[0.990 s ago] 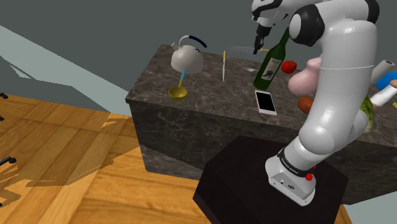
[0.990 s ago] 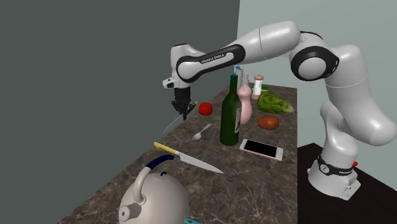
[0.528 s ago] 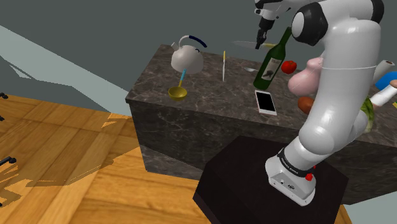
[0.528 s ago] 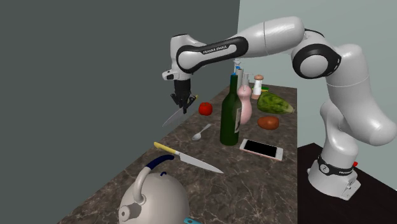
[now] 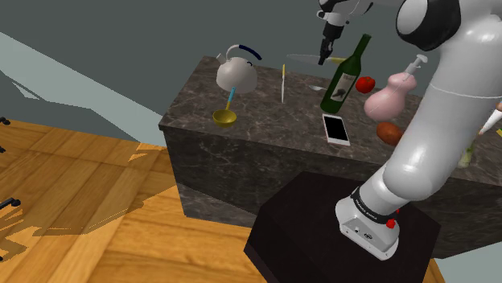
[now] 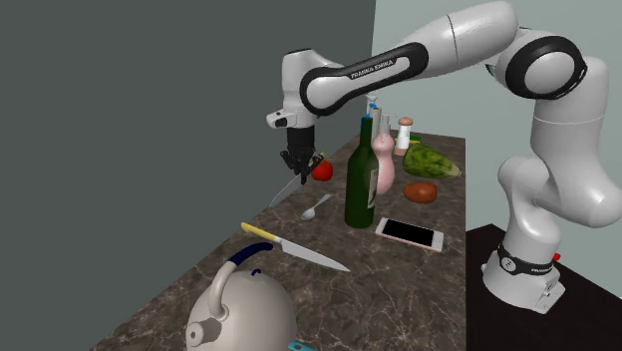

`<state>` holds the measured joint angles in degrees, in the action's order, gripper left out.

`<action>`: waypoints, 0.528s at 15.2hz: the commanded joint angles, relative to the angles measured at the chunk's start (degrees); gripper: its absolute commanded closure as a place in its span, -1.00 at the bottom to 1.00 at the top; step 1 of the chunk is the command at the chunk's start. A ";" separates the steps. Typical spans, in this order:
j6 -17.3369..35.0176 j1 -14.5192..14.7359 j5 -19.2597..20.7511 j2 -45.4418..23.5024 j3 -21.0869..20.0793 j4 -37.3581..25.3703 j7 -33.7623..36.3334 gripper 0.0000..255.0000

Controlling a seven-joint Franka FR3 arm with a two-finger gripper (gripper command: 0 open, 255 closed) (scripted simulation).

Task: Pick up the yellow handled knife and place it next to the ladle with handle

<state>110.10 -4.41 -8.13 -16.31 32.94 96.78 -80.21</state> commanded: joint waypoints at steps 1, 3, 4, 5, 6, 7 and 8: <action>1.77 2.52 2.13 3.82 -0.11 4.99 2.77 1.00; 2.99 4.78 4.38 7.70 -0.57 9.44 5.95 1.00; 3.49 5.80 5.49 9.59 -0.90 11.53 7.60 1.00; 3.94 6.74 6.56 11.42 -1.31 13.53 9.28 1.00; 4.32 7.60 7.60 13.21 -1.79 15.44 10.99 1.00; 4.65 8.39 8.59 14.95 -2.33 17.28 12.71 1.00; 4.93 9.09 9.52 16.63 -2.96 19.03 14.44 1.00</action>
<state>114.82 3.65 0.14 -1.82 30.70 113.74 -68.06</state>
